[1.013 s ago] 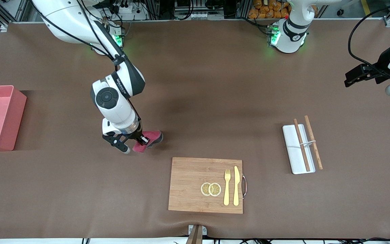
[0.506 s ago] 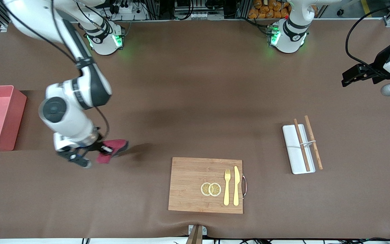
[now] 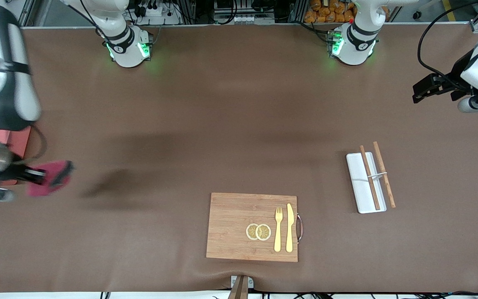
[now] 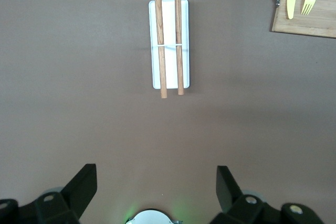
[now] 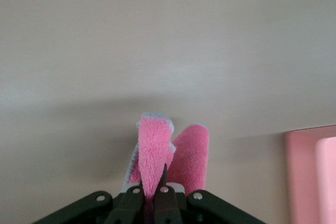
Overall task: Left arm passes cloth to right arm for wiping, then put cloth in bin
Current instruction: 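Move the cloth over the pink bin and open the right gripper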
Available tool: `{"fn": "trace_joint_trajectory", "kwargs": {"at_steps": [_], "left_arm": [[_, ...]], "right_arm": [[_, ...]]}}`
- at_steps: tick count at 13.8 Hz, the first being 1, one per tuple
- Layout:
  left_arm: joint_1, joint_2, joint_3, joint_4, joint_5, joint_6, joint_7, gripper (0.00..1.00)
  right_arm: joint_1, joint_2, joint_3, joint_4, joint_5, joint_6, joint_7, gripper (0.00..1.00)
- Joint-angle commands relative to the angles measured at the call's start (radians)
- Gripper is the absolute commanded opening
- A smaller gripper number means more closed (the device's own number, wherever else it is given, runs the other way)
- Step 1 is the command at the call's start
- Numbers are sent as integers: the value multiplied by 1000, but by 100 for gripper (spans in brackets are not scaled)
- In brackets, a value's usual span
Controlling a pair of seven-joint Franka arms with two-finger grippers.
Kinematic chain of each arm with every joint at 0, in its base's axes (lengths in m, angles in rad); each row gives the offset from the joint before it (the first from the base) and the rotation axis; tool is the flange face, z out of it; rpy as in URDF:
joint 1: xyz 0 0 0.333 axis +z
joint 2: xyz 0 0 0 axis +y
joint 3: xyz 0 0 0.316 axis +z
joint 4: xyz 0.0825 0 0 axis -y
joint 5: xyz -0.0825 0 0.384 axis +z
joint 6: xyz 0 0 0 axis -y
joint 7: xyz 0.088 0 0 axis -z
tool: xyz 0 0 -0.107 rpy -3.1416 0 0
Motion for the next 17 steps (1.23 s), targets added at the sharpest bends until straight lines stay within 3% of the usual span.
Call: {"fn": "trace_joint_trajectory", "kwargs": {"at_steps": [1, 4, 8, 13, 15, 16, 17], "left_arm": [[0, -25, 0, -22, -10, -4, -4, 100], [0, -25, 0, -22, -9, -4, -4, 100], [0, -25, 0, -22, -10, -4, -4, 100], [0, -25, 0, -23, -10, -4, -4, 100], [0, -24, 0, -22, -10, -2, -4, 100], [0, -24, 1, -23, -9, -4, -4, 100], [0, -25, 0, -23, -10, -4, -4, 100]], "right_arm": [[-165, 12, 24, 32, 27, -20, -255, 0], [-341, 73, 22, 83, 68, -11, -594, 0], [-501, 178, 22, 92, 82, 136, -872, 0], [-560, 383, 21, 83, 203, 279, -987, 0], [-569, 426, 21, 87, 207, 279, -995, 0], [-567, 429, 21, 87, 205, 279, -993, 30], [-566, 429, 21, 87, 207, 284, -980, 99]]}}
